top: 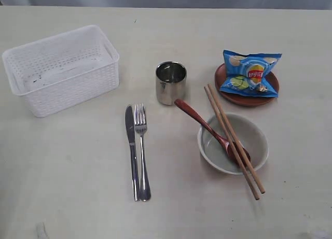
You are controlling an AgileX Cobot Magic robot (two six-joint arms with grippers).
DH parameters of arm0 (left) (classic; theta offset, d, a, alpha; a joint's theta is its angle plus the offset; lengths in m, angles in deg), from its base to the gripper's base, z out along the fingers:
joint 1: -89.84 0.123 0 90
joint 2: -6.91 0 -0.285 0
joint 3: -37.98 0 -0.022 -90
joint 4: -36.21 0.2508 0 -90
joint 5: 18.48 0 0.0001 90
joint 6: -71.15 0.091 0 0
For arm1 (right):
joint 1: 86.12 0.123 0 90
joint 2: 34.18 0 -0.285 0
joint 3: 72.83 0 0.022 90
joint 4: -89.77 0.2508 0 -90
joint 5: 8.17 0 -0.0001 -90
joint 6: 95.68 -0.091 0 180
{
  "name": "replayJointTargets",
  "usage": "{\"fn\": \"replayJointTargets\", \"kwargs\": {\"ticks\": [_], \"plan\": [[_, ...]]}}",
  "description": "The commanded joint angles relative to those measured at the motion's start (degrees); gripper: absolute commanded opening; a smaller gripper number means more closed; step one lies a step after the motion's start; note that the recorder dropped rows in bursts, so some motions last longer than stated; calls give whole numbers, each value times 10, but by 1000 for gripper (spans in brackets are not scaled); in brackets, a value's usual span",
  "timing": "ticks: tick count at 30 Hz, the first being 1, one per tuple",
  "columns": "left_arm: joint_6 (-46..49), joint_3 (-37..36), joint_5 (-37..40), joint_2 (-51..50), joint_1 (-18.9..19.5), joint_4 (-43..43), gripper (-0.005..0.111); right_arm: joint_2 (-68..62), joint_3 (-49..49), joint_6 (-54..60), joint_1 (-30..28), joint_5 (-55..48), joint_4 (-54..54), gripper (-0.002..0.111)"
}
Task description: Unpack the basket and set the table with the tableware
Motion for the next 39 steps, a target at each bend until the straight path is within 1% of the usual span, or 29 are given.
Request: {"fn": "replayJointTargets", "kwargs": {"ticks": [1,3,6,8,10,12,19,22,24,26,27,28,29,30,33,36,37,39], "plan": [[17,-2,-11,3,0,28,0,3,-2,5,0,1,-4,0],[41,-2,-11,3,-10,28,0,3,-2,5,0,1,-4,0],[83,-2,-11,3,-54,28,0,3,-2,5,0,1,-4,0],[87,-2,-11,3,-84,32,0,3,-2,4,0,4,-4,0],[87,-2,-11,3,-102,33,0,3,-2,4,0,9,-4,0],[87,-2,-11,3,-102,35,0,3,-2,4,0,9,-4,0],[73,-2,4,3,-57,33,0,3,-2,4,0,9,-4,0],[75,-2,4,3,-53,33,0,3,-2,2,0,9,-4,0],[80,-2,4,3,-57,31,0,3,-2,1,0,9,-4,0],[82,-2,4,3,-73,30,0,3,-2,1,0,9,-4,0],[82,-2,4,3,-95,30,0,3,-2,1,0,9,-4,0],[82,-2,4,3,-104,30,0,3,-2,1,0,9,-4,0],[82,-2,4,3,-123,30,0,3,-2,1,0,10,-4,0],[81,-2,4,3,-129,30,0,3,-2,1,0,10,-4,0],[61,-2,4,3,-131,30,0,3,-2,1,0,10,-4,0],[140,-2,4,3,-131,30,0,3,-2,1,0,10,-4,0],[150,-2,4,3,-131,30,0,3,-2,1,0,10,-4,0],[126,-2,2,3,-131,21,0,3,-2,1,0,10,-4,0]]}}
